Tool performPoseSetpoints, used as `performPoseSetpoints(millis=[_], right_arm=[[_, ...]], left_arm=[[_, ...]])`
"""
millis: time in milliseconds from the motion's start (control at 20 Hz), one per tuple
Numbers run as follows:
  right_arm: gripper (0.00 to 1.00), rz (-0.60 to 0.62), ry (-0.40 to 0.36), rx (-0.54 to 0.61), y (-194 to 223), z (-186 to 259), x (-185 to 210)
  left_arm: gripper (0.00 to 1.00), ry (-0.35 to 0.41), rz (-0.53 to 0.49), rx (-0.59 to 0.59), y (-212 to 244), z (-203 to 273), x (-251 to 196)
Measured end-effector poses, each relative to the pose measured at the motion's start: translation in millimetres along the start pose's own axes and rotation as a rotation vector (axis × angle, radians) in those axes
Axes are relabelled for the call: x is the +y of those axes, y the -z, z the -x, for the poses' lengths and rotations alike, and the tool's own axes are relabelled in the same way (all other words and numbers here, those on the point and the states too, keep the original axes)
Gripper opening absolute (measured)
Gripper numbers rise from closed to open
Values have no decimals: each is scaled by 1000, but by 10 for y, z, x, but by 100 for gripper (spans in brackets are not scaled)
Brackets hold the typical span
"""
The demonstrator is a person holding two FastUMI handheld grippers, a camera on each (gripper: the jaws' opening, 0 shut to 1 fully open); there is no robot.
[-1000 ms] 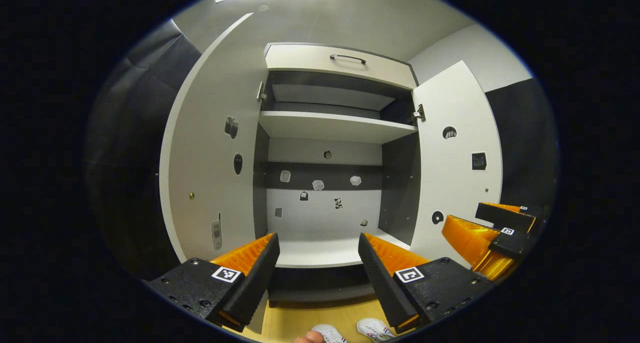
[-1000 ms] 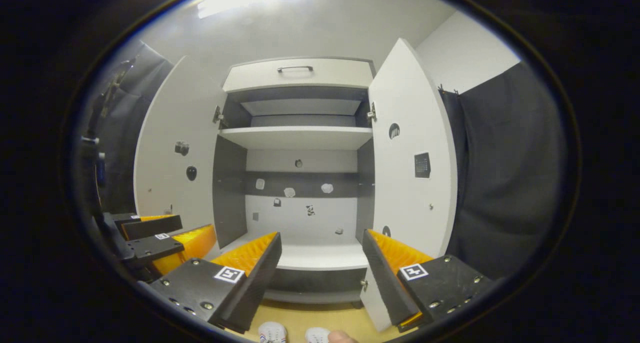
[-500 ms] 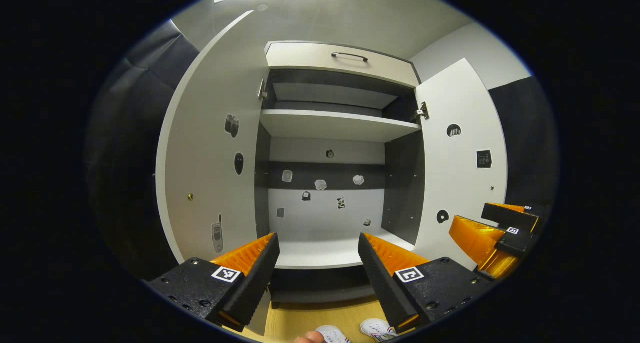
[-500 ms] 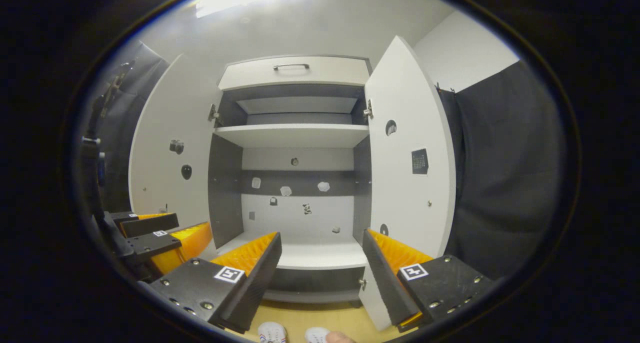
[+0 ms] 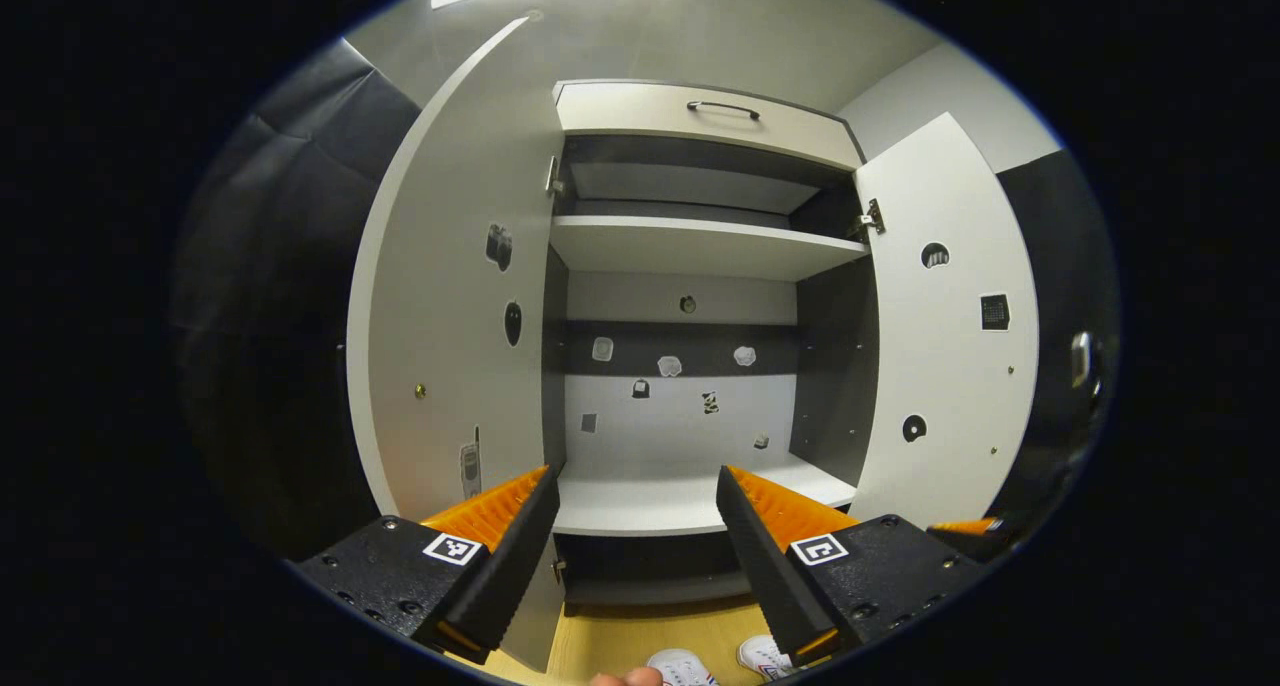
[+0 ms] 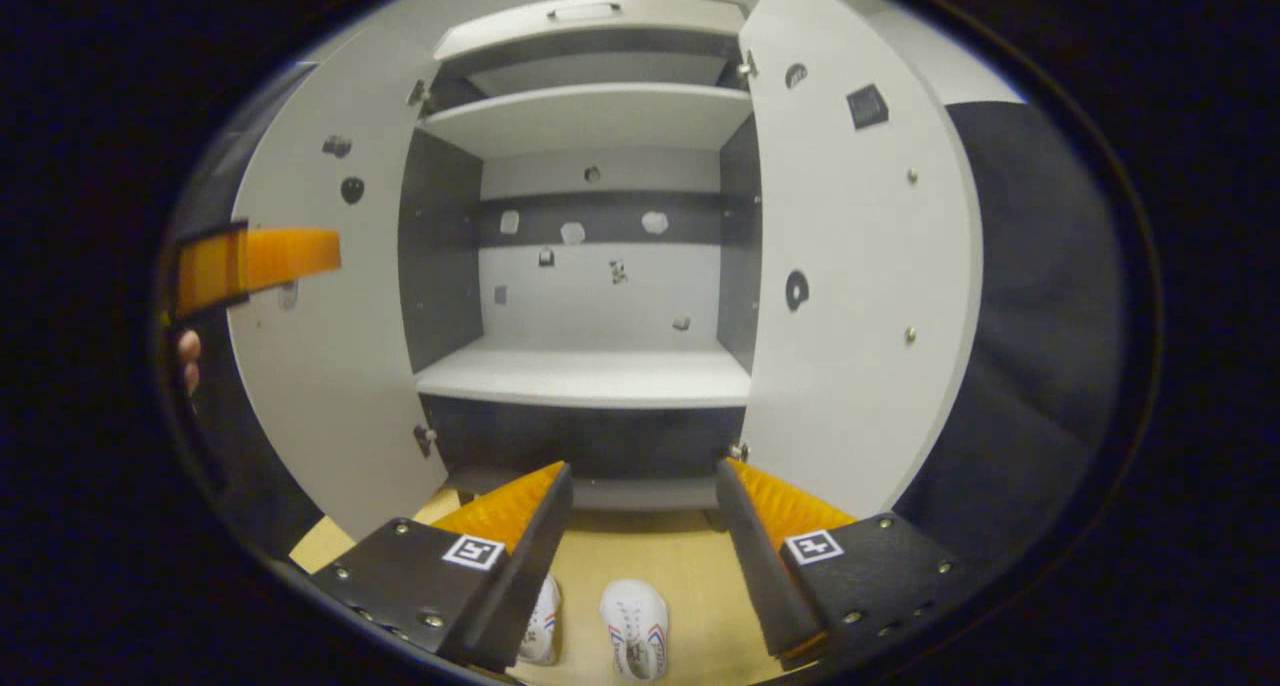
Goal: Grab one shoe with the right hand and put it into the shoe cabinet, grab the other shoe with the left hand and put it into the shoe cabinet; then close the right door with the right hand and the left door with the left hand.
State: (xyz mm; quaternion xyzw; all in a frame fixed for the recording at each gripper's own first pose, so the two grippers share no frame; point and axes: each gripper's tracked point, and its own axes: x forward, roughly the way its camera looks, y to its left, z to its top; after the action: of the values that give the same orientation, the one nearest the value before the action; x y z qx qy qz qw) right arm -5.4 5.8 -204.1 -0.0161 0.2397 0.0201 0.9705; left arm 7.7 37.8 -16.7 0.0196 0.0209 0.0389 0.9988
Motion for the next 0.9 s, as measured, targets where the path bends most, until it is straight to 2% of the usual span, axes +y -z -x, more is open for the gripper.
performPoseSetpoints(millis=[150, 250, 550, 900], right_arm=[[83, 13, -36, 139, 639, -149, 72], [63, 12, -63, 232, 1090, -269, 144], [64, 76, -107, 485, 2283, -419, 208], [63, 93, -150, 641, 3059, -475, 303]], left_arm=[[96, -8, -4, 13, 51, -13, 28], [96, -11, -13, 20, 69, -11, 41], [96, -17, -14, 34, 106, -25, 61], [96, -37, -25, 46, 162, -23, 92]])
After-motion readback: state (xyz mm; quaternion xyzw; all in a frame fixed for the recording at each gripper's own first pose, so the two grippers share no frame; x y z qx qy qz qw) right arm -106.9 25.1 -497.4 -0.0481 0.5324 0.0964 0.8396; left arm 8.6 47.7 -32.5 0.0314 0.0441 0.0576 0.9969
